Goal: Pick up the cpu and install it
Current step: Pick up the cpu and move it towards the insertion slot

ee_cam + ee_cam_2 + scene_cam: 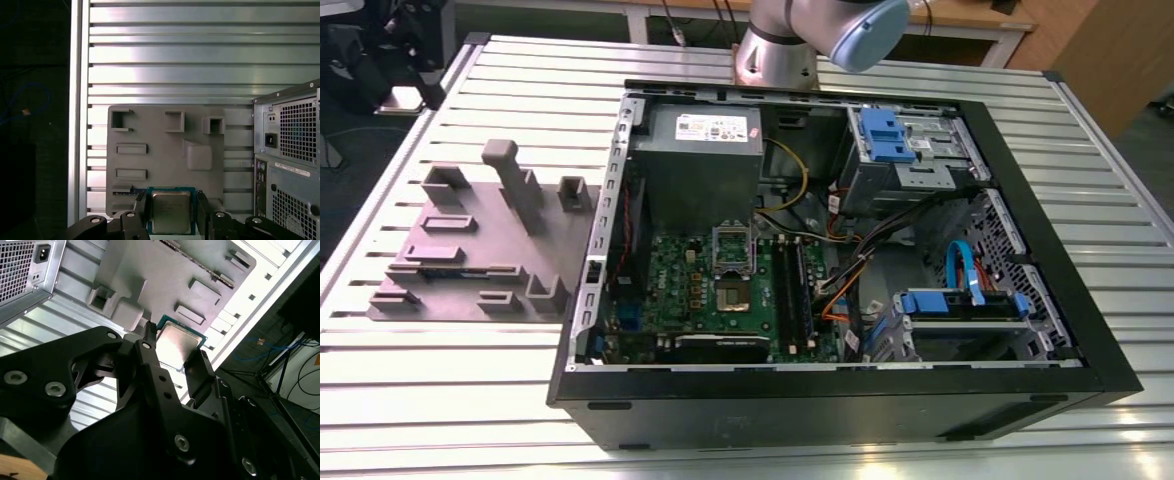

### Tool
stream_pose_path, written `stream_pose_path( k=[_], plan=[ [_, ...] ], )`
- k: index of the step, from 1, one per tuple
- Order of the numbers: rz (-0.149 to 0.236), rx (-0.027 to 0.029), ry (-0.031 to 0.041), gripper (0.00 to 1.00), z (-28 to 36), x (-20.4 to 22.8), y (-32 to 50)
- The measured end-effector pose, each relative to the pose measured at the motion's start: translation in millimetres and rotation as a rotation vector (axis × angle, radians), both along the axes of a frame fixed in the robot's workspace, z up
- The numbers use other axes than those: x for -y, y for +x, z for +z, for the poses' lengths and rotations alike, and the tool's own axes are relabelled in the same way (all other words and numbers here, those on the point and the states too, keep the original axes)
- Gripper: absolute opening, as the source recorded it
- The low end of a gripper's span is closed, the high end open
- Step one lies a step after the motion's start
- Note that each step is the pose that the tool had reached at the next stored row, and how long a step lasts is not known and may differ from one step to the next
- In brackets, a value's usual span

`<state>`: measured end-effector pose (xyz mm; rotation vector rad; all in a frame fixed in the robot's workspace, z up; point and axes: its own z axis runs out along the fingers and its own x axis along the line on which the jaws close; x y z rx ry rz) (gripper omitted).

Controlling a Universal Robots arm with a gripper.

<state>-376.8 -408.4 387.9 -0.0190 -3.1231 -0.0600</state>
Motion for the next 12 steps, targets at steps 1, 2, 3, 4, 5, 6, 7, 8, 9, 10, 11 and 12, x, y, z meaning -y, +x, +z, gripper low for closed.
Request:
stream_pose_path(
  k=[1, 2, 3, 4, 5, 6, 7, 8, 9, 10, 11, 12],
  plan=[
    [0.0, 0.0, -0.0001, 0.47, 0.0, 0.0, 1.5],
    [0.0, 0.0, -0.0001, 0.47, 0.0, 0.0, 3.2],
    [0.0, 0.0, -0.0001, 0.47, 0.0, 0.0, 5.1],
    [0.0, 0.0001, -0.0001, 0.47, 0.0, 0.0, 6.6],
    [0.0, 0.0001, 0.0, 0.47, 0.0, 0.0, 7.5],
    [0.0, 0.0001, 0.0, 0.47, -0.1, 0.0, 8.4],
    [0.0, 0.0001, -0.0001, 0.47, 0.0, 0.0, 9.3],
    [0.0, -0.0001, -0.0001, 0.47, 0.0, 0.0, 10.4],
    [0.0, 0.0001, 0.0, 0.47, 0.0, 0.0, 11.6],
    [0.0, 0.0001, 0.0, 0.47, 0.0, 0.0, 12.7],
    [0.0, 0.0001, 0.0, 0.47, 0.0, 0.0, 13.0],
    [0.0, 0.0001, 0.0, 0.47, 0.0, 0.0, 13.0]
  ],
)
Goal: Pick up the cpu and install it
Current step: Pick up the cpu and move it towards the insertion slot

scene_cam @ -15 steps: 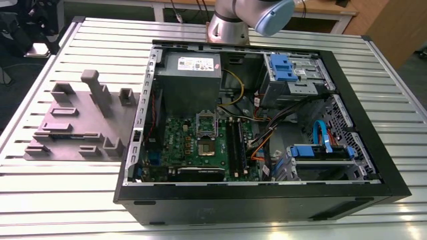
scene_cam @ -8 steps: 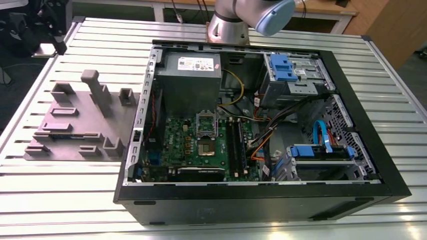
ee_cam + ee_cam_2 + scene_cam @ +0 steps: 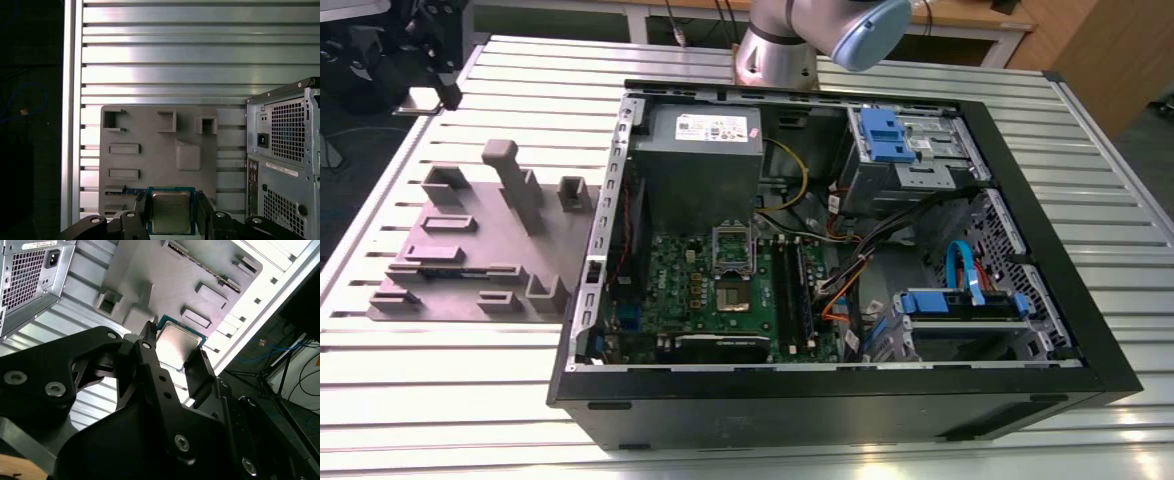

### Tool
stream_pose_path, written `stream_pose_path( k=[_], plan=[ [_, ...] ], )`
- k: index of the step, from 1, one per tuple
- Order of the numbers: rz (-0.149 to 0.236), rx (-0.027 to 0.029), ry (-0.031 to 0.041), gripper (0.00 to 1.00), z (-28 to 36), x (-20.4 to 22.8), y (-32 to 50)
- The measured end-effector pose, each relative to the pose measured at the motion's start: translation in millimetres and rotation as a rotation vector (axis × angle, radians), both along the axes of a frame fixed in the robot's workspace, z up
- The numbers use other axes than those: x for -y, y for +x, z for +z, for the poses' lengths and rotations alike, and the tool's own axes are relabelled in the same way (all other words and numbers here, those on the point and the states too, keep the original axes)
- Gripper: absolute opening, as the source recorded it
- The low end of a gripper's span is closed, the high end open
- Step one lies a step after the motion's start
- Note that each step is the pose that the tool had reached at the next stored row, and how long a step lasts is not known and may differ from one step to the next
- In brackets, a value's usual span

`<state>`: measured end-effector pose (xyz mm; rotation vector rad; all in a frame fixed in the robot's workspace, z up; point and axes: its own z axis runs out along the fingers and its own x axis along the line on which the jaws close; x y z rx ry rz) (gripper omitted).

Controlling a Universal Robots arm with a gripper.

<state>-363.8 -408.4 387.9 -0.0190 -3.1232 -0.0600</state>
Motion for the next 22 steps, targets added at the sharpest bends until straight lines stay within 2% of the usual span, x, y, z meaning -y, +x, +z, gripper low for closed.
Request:
stream_pose_path(
  k=[5, 22],
  plan=[
    [0.0, 0.0, -0.0001, 0.47, 0.0, 0.0, 0.6],
    [0.0, 0.0, 0.0, 0.47, 0.0, 0.0, 11.0]
  ],
)
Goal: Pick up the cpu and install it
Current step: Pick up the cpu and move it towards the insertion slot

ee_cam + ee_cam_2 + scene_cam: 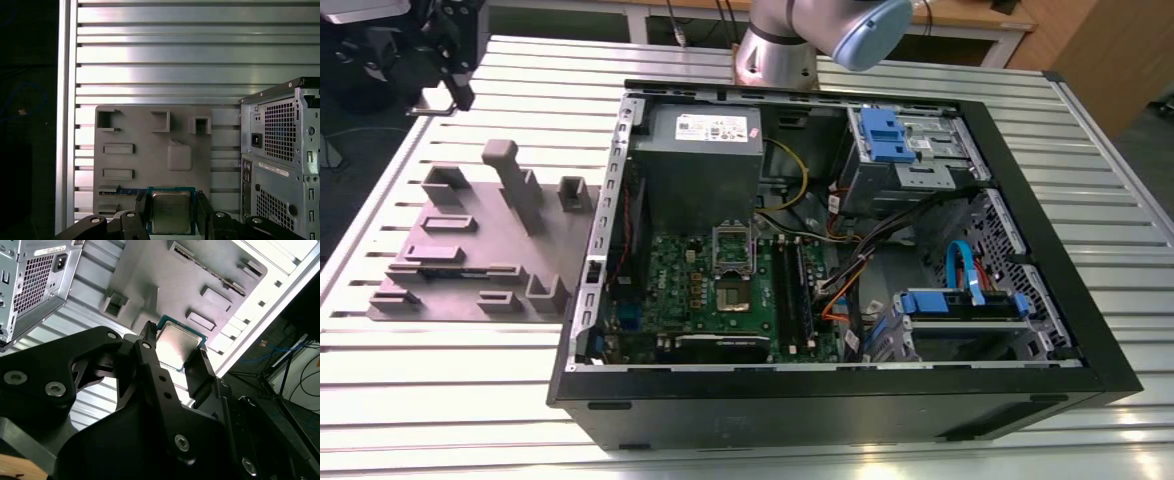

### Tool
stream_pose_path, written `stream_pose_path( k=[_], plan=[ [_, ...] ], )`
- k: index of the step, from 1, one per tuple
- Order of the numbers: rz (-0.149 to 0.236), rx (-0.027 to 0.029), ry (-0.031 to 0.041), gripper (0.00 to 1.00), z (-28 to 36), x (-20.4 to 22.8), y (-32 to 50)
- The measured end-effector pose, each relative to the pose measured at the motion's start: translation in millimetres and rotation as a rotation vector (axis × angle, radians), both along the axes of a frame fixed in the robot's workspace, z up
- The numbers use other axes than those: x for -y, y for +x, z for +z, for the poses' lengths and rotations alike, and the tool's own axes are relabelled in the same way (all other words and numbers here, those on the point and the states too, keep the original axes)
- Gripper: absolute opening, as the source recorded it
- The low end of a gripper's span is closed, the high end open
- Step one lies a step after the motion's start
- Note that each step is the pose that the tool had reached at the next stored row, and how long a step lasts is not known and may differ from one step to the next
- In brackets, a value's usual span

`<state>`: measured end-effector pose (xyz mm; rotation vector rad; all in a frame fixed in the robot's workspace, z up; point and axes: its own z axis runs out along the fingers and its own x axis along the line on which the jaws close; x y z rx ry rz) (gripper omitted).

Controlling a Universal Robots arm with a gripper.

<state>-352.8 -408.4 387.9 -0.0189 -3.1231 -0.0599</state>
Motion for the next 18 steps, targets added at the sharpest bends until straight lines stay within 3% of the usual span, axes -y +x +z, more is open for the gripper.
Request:
stream_pose_path(
  k=[18],
  plan=[
    [0.0, 0.0, 0.0, 0.47, 0.0, 0.0, 17.9]
  ],
)
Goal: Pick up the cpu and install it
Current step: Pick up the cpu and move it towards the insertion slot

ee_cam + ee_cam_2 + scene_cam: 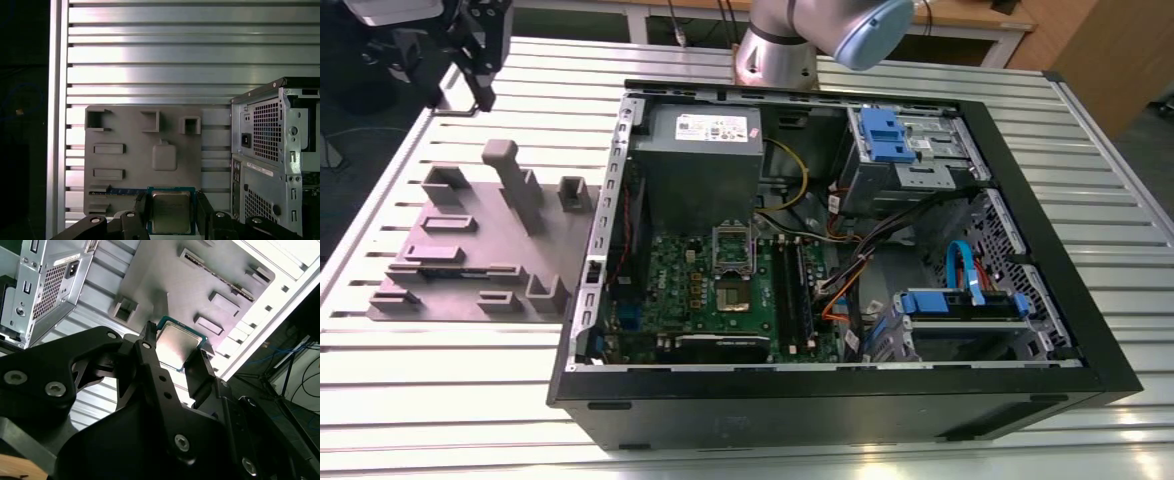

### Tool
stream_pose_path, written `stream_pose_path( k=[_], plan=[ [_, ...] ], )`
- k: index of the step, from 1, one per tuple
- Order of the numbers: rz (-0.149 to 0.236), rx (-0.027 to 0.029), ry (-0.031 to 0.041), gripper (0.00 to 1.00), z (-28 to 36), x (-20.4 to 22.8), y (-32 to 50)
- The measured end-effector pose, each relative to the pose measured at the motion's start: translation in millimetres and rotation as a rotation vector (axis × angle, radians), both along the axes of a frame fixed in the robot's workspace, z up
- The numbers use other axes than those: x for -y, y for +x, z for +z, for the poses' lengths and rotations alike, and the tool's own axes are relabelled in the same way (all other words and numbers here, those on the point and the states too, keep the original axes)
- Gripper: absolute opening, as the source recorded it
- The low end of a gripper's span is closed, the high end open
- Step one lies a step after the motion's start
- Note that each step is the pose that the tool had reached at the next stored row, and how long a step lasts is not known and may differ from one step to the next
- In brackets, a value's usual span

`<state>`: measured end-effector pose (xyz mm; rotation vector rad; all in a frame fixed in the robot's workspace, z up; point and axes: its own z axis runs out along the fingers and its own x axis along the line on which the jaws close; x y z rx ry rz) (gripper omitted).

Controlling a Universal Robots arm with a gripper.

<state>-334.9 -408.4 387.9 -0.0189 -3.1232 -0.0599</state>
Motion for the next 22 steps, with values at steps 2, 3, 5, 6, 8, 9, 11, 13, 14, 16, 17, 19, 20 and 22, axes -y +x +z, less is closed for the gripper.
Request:
stream_pose_path(
  k=[2, 3, 5, 6, 8, 9, 11, 13, 14, 16, 17, 19, 20, 22],
  plan=[
    [0.0, 0.0, 0.0, 0.47, 0.0, 0.0, 1.8],
    [0.0, -0.0001, 0.0, 0.47, 0.0, 0.0, 2.6],
    [0.0, -0.0001, 0.0, 0.47, 0.0, 0.0, 4.3],
    [0.0, -0.0001, 0.0, 0.47, 0.1, 0.0, 5.1],
    [0.0, 0.0, 0.0001, 0.47, 0.0, 0.0, 7.1],
    [0.0, 0.0, 0.0001, 0.47, 0.0, 0.0, 8.4],
    [0.0, 0.0, 0.0, 0.47, 0.0, 0.0, 11.0],
    [0.0, -0.0001, -0.0001, 0.47, 0.1, 0.0, 13.3],
    [0.0, -0.0001, 0.0, 0.47, 0.1, 0.0, 14.3],
    [0.0, -0.0001, 0.0, 0.47, 0.0, 0.0, 16.2],
    [0.0, -0.0001, 0.0, 0.47, 0.0, 0.0, 17.0],
    [0.0, -0.0001, 0.0, 0.47, 0.0, 0.0, 18.5],
    [0.0, 0.0, 0.0, 0.47, 0.0, 0.0, 19.3],
    [0.0, 0.0, 0.0, 0.47, 0.0, 0.0, 20.8]
  ],
)
